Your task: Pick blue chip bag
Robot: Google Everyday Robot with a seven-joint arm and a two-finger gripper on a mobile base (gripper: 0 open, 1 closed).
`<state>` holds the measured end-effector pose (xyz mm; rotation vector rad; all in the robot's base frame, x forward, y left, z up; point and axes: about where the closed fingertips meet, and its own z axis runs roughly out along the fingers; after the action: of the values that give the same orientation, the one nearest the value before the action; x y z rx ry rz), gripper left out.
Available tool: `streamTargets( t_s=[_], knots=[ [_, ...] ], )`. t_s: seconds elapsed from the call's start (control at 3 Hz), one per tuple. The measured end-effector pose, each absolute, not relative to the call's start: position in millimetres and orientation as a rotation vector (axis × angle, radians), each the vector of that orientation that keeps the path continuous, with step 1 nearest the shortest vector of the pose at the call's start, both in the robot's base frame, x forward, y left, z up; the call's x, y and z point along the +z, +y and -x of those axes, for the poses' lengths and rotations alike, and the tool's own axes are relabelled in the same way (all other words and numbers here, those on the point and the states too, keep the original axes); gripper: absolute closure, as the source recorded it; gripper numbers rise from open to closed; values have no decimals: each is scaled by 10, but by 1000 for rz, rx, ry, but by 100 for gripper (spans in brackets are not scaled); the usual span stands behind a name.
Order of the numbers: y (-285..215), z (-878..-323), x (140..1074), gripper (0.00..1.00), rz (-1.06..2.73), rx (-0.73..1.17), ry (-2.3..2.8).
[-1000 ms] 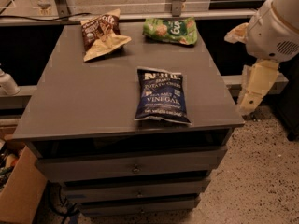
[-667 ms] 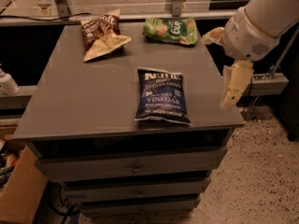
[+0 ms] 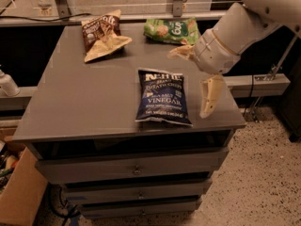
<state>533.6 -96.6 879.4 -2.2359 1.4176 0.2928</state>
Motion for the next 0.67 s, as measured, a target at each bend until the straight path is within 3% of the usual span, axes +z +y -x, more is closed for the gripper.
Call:
streamTargets(
  t_s=[0.33,0.67],
  knots=[
    [-690,-5364,8565,0,2305,330,1299],
    [-498,-5367,8428,19,2331,352,1251]
  ],
)
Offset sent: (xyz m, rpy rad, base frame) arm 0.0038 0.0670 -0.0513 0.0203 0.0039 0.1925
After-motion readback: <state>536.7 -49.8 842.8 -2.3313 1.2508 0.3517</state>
